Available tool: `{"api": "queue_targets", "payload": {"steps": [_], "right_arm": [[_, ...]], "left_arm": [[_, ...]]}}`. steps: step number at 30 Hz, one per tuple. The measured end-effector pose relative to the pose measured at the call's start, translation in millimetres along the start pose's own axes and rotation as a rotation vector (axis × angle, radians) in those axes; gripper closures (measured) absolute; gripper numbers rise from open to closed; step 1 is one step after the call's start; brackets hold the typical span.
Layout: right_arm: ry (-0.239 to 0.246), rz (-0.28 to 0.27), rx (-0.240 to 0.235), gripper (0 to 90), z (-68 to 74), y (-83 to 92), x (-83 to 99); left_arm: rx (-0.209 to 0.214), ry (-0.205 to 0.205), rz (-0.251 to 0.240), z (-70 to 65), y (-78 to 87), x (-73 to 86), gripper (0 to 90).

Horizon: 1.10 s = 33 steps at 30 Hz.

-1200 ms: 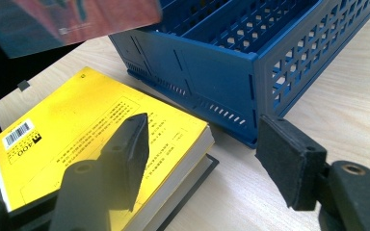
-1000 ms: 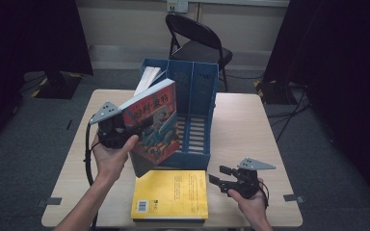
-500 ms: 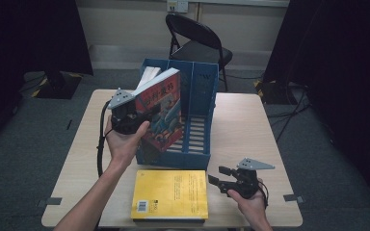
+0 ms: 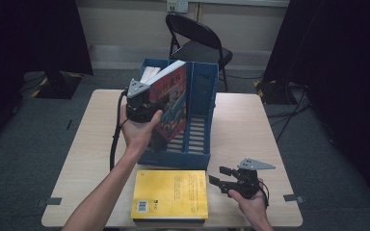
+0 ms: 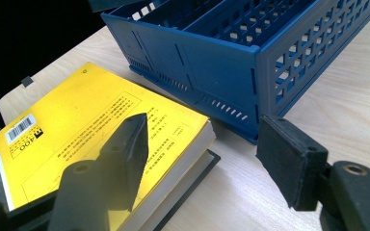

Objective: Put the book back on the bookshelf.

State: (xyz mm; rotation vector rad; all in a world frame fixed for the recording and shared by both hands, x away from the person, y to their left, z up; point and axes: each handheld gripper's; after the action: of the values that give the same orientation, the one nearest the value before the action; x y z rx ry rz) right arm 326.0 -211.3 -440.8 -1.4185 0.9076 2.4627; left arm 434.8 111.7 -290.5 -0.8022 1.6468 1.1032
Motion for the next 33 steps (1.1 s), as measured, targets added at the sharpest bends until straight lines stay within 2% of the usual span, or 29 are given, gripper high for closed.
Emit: {"api": "queue_targets", "payload": {"steps": [9, 13, 15, 18, 20, 25, 27, 33], "right_arm": [[0.004, -0.003, -0.011, 35.0, -0.7, 1.2, 1.0], [0.005, -0.004, -0.012, 35.0, -1.3, 1.8, 1.5], [0.003, -0.005, -0.012, 35.0, -1.6, 2.3, 2.0], [0.004, -0.002, -0.011, 35.0, -1.9, 2.7, 2.5], [0.003, -0.001, -0.010, 35.0, -1.9, 2.9, 2.6], [0.007, 0.002, -0.011, 35.0, -1.8, 2.4, 3.0], [0.005, 0.005, -0.011, 35.0, -2.2, 1.7, 3.2], [0.002, 0.010, -0.012, 35.0, -2.5, 0.4, 3.7]], "left_arm": [[-0.049, -0.002, -0.021, -10.9, -22.7, -9.4, 74.6], [-0.049, -0.019, -0.033, -13.2, -28.7, -7.0, 74.7], [-0.060, -0.020, -0.054, -16.6, -32.4, -0.3, 74.6], [-0.049, -0.034, -0.041, -17.1, -35.7, 4.2, 74.6], [-0.058, -0.025, -0.022, -17.7, -38.9, 7.9, 74.6], [-0.047, -0.019, -0.017, -11.7, -47.3, 22.8, 74.6], [-0.045, -0.041, -0.035, -11.2, -48.9, 27.2, 74.6], [-0.047, -0.055, -0.034, -10.7, -55.0, 36.1, 74.6]]}}
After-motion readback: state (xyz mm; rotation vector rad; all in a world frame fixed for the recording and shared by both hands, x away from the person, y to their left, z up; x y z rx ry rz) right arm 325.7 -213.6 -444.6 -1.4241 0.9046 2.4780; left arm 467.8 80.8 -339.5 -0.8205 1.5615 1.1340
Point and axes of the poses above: each handheld gripper's, and its own axes: y roughly backward along the jaws, x roughly out of its underside, z roughly to its left, and after that the axes turned 9 degrees about -x, right-handed
